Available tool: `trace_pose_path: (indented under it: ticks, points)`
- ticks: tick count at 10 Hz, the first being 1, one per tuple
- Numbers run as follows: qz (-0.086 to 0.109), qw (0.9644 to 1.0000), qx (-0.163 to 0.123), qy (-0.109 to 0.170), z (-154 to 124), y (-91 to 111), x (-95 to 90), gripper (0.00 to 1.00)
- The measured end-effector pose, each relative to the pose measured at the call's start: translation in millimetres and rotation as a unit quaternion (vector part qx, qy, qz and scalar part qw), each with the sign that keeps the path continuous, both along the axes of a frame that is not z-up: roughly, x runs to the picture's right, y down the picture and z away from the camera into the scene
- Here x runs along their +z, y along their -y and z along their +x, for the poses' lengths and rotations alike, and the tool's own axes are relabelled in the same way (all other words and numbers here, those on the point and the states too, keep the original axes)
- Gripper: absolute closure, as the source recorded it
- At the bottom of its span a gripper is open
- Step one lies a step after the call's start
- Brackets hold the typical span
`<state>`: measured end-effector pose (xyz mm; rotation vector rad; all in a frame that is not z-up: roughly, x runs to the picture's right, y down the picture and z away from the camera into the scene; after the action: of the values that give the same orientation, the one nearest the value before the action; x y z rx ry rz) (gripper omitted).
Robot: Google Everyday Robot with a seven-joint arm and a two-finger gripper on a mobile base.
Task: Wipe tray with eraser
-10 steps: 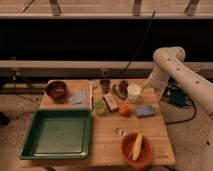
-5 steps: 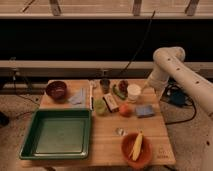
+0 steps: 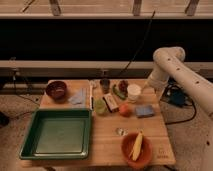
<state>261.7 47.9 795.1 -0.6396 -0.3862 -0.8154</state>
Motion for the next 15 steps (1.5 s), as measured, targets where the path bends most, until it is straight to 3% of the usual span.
trace_pose_path:
  ticks: [2, 5, 8, 9, 10, 12, 15]
  points:
    - [0.003, 0.9998, -0.012, 0.018, -7, -3, -2.9, 0.38]
    - [0.015, 0.9962, -0.052, 0.068, -60, -7, -8.2, 0.38]
    - [0.025, 0.988, -0.099, 0.116, -131, -10, -8.7, 0.38]
    - [0.029, 0.9833, -0.118, 0.135, -153, -10, -5.4, 0.38]
    - [0.03, 0.9818, -0.125, 0.14, -158, -10, -3.8, 0.38]
    - [0.036, 0.9731, -0.153, 0.168, -187, -7, 7.0, 0.38]
    - [0.037, 0.9686, -0.167, 0.181, -194, -3, 22.6, 0.38]
